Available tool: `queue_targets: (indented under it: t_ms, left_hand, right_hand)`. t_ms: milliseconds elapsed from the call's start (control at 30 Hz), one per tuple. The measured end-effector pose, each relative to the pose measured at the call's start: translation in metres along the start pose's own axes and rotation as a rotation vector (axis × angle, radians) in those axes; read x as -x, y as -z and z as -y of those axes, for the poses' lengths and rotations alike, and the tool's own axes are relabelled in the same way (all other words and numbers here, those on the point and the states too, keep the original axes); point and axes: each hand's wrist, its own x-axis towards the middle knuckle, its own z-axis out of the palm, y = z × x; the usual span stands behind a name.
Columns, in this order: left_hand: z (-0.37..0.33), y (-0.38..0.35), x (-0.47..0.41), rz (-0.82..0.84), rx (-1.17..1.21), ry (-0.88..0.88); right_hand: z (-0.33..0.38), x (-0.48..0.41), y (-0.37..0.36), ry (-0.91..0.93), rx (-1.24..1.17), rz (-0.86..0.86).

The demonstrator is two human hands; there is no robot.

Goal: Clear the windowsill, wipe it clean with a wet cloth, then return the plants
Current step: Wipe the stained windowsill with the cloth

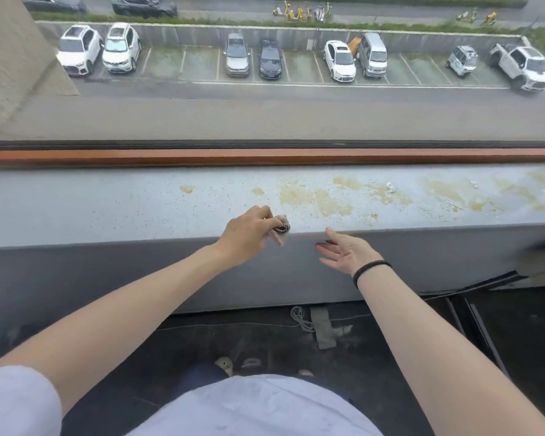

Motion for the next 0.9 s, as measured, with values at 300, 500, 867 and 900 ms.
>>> queue_targets:
  t_ms: [300, 500, 867, 900]
  left_hand:
    - [0.002, 0.002, -0.001, -0.001, 0.229, 0.02]
    - [0.006, 0.026, -0.057, -0.019, 0.119, 0.11]
    - [0.024, 0.009, -0.148, 0.011, -0.076, 0.183]
    - [0.025, 0.004, -0.149, 0.024, -0.093, 0.184]
  right_hand:
    - [-0.002, -0.019, -0.011, 0.021, 0.084, -0.002]
    - [0.0, -0.025, -0.014, 0.016, 0.107, -0.058]
    - [-0.003, -0.04, -0.017, -0.03, 0.053, -0.082]
    - [-0.002, -0.042, -0.017, -0.035, 0.053, -0.088]
